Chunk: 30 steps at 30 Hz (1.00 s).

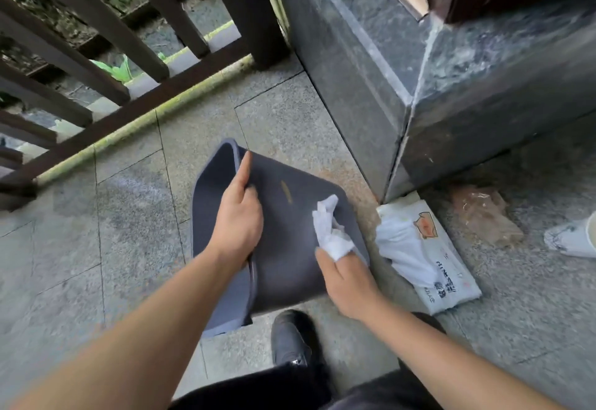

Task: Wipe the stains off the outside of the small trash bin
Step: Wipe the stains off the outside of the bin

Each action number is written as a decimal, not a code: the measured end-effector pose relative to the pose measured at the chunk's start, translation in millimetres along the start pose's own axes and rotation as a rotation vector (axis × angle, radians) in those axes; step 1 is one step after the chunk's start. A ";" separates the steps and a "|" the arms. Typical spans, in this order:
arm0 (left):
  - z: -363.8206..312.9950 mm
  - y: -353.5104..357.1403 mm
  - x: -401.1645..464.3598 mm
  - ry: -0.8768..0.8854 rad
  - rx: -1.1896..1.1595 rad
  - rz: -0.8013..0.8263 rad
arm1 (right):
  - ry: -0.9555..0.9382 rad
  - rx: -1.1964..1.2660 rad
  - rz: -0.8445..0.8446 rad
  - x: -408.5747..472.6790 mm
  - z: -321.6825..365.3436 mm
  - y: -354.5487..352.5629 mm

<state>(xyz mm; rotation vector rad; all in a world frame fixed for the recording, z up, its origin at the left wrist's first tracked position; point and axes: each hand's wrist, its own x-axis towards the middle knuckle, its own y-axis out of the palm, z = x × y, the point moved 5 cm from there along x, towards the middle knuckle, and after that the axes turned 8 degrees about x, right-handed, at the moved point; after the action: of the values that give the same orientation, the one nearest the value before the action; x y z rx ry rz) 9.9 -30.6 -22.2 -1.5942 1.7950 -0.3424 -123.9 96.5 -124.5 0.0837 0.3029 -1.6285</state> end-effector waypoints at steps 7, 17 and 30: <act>-12.8 13.1 6.3 0.050 0.012 0.088 | 0.229 -0.023 -0.019 -19.2 -45.0 2.4; -1.9 -12.9 28.8 0.071 -0.013 -0.013 | 0.397 0.005 -0.127 3.2 -63.5 -16.5; 45.7 -46.5 36.4 -0.038 0.025 -0.155 | 0.166 -0.227 -0.035 26.1 -59.0 -7.1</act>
<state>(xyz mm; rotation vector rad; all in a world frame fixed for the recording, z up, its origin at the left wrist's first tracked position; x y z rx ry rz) 75.1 -63.4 -38.2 -1.7157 1.6373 -0.4019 -140.7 86.1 -186.4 0.0409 0.6183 -1.6137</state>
